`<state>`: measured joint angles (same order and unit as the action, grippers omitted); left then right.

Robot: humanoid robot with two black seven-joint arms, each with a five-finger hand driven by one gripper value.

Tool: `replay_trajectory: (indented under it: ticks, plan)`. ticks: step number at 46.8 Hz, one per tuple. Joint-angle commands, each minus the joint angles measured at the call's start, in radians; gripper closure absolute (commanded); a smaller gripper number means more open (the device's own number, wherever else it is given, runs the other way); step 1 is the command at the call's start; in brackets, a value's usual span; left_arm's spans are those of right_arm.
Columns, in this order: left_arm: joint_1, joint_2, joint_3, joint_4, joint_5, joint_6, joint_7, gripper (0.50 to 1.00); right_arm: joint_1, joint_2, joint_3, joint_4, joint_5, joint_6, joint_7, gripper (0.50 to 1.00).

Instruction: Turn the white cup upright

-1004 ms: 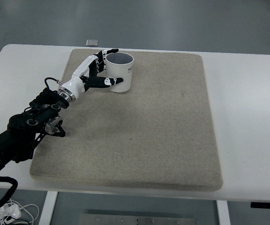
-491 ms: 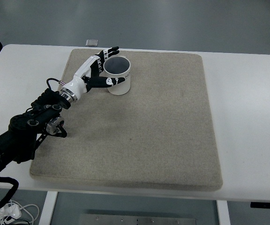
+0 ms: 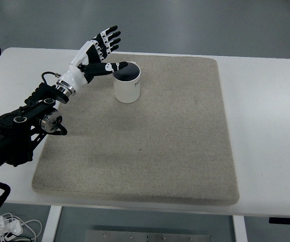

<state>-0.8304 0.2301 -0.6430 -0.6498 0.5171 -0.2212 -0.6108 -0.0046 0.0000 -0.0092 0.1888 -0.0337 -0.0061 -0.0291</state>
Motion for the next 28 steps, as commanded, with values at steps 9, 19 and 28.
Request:
replay_trajectory:
  ticks: [9, 19, 28]
  plan:
    - [-0.059, 0.029, -0.01, 0.03, -0.184, -0.043, 0.0, 0.504, 0.0, 0.0, 0.0, 0.0, 0.0, 0.0, 0.0, 0.548]
    - [-0.087, 0.026, -0.01, 0.102, -0.261, -0.05, 0.0, 0.504, 0.0, 0.0, 0.0, 0.001, 0.0, 0.0, 0.0, 0.548]
    - [-0.116, 0.012, -0.01, 0.162, -0.39, -0.038, 0.0, 0.504, 0.0, 0.0, 0.002, 0.0, 0.0, 0.0, 0.0, 0.548]
